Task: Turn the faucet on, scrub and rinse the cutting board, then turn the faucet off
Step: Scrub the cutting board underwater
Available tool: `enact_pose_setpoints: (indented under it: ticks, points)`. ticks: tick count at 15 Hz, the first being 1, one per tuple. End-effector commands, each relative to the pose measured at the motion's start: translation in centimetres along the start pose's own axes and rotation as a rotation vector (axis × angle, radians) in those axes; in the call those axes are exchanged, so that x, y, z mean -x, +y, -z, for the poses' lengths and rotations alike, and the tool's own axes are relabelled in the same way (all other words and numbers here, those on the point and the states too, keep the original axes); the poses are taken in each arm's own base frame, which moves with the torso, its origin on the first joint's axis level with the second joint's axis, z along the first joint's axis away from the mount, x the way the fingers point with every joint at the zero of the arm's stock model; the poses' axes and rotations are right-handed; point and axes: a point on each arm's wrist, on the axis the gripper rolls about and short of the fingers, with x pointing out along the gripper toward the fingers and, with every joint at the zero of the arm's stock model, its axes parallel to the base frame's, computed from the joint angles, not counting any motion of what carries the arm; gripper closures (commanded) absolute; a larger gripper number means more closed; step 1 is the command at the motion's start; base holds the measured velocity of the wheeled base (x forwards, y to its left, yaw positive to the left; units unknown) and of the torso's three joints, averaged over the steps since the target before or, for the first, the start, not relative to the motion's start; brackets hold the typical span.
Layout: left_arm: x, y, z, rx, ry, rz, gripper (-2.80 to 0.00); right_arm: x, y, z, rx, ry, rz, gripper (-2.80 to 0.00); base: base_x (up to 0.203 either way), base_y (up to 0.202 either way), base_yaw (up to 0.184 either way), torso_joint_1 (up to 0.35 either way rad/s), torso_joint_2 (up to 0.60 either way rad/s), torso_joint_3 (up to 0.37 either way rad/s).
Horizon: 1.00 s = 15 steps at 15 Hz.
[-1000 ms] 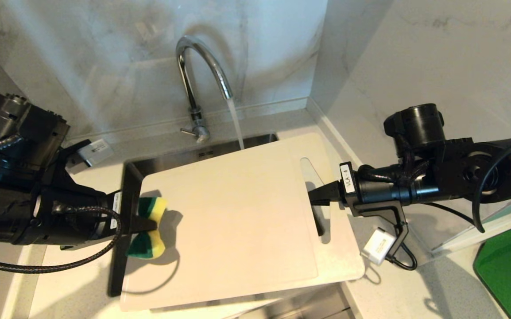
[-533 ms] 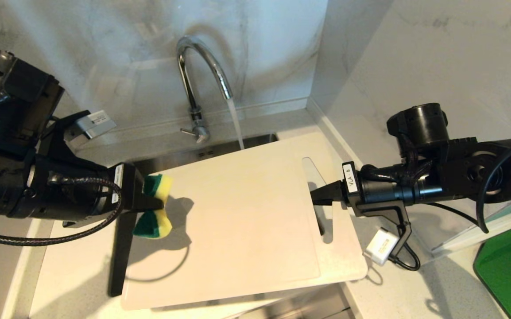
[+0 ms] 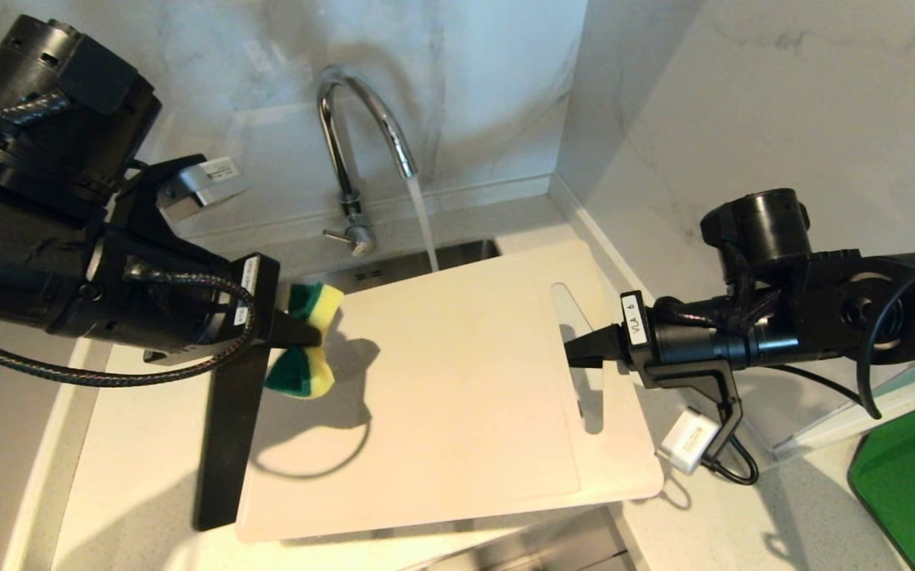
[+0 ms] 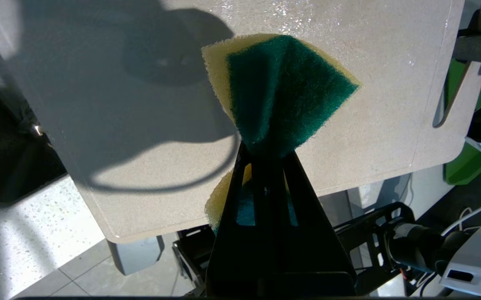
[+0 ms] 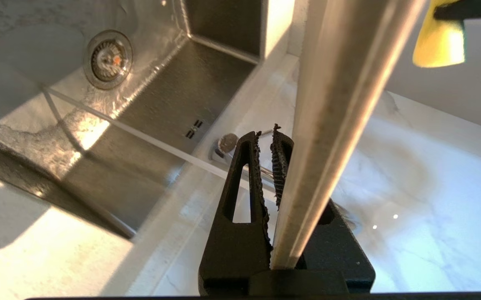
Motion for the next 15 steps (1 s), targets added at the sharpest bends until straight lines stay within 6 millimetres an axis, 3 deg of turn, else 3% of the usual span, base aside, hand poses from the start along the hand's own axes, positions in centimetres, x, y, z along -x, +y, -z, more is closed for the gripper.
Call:
enact_pose_setpoints:
  ticks: [1,3,7,15]
  points:
    - [-1.3,-0.3,0.1,-0.004,0.031,-0.011,0.00,0.1,0.5,-0.1,-0.002,-0.001,-0.007,0.00,0.000,0.000,0.000,0.000,0.00,0.000]
    - [-0.2,-1.0,0.1,-0.029,0.000,0.004,0.00,0.5,0.6,0.0,-0.007,0.011,-0.018,0.00,0.000,0.000,0.000,0.000,0.00,0.000]
    - [-1.6,-1.0,0.5,-0.041,0.023,-0.056,0.00,1.1,0.8,0.1,-0.011,0.027,-0.027,0.00,0.000,0.000,0.000,0.000,0.00,0.000]
    - [-1.8,-0.9,0.4,-0.037,0.023,-0.059,0.00,1.0,1.4,0.2,-0.022,0.029,-0.036,0.00,0.000,0.000,0.000,0.000,0.00,0.000]
